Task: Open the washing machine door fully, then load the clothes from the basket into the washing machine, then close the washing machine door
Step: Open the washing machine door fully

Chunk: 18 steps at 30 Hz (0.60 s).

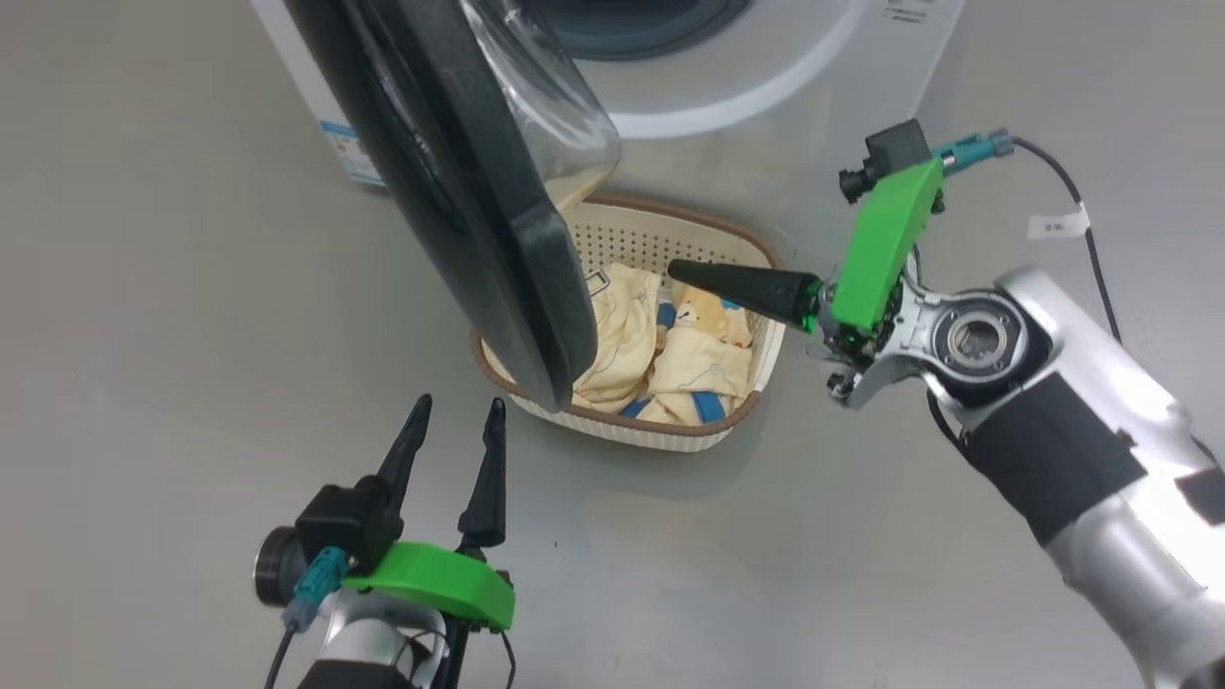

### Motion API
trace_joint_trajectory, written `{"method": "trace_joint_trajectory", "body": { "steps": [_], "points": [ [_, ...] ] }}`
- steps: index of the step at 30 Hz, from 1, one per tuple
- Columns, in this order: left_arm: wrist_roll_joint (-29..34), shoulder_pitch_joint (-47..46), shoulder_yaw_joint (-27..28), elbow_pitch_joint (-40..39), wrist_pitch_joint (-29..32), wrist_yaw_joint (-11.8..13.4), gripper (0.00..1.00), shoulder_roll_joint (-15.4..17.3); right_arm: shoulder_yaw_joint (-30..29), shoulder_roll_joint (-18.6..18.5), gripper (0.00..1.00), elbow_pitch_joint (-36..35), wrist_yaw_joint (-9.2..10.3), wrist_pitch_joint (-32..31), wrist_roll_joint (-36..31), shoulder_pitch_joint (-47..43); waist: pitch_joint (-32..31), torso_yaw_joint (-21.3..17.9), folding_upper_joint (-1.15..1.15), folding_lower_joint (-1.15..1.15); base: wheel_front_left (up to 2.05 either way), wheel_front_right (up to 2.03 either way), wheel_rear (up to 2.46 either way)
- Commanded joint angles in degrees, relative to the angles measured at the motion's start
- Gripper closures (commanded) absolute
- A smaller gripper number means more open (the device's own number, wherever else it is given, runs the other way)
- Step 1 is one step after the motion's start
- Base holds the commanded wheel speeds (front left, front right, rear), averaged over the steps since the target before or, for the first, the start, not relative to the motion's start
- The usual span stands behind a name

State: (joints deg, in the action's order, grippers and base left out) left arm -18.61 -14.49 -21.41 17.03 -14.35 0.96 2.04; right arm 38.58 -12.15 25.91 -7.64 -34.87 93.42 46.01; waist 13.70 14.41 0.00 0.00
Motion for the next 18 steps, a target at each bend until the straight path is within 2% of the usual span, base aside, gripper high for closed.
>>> {"method": "trace_joint_trajectory", "body": {
  "steps": [1,5,8,10,13,18],
  "points": [
    [0.7,-0.1,2.5,-1.4,-0.6,-0.3,0.00,0.8,0.0,-0.3,1.00,-3.1,0.15,1.8,-1.8,-0.1,-2.1,-2.2,0.00,0.00,0.00,0.00,0.00],
    [2.2,1.3,5.4,-1.3,-0.6,-1.2,0.00,0.8,1.6,-4.5,1.00,-9.9,0.15,12.1,-12.1,-4.3,-4.5,-4.8,0.00,0.00,0.00,0.00,0.00],
    [3.1,2.4,7.5,-1.4,-0.6,-1.8,0.00,0.8,3.9,-8.1,1.00,-12.3,0.15,20.9,-20.9,-7.1,-6.2,-6.6,0.00,0.00,0.00,0.00,0.00],
    [3.5,3.3,8.9,-1.5,-0.6,-2.1,0.00,0.8,5.1,-10.1,1.00,-12.3,0.15,27.0,-26.7,-8.6,-7.3,-7.8,0.00,0.00,0.00,0.00,0.00],
    [4.2,4.9,10.8,-1.7,-0.6,-2.6,0.00,0.8,4.3,-11.0,1.00,-10.8,0.15,35.7,-30.7,-11.9,-8.9,-9.4,0.00,0.00,0.00,0.00,0.00],
    [5.0,7.3,13.7,-2.2,-0.6,-3.3,0.00,0.8,2.7,-12.4,1.00,-7.3,0.15,46.5,-40.7,-16.7,-10.8,-11.7,0.00,0.00,0.00,0.00,0.00]
  ]
}}
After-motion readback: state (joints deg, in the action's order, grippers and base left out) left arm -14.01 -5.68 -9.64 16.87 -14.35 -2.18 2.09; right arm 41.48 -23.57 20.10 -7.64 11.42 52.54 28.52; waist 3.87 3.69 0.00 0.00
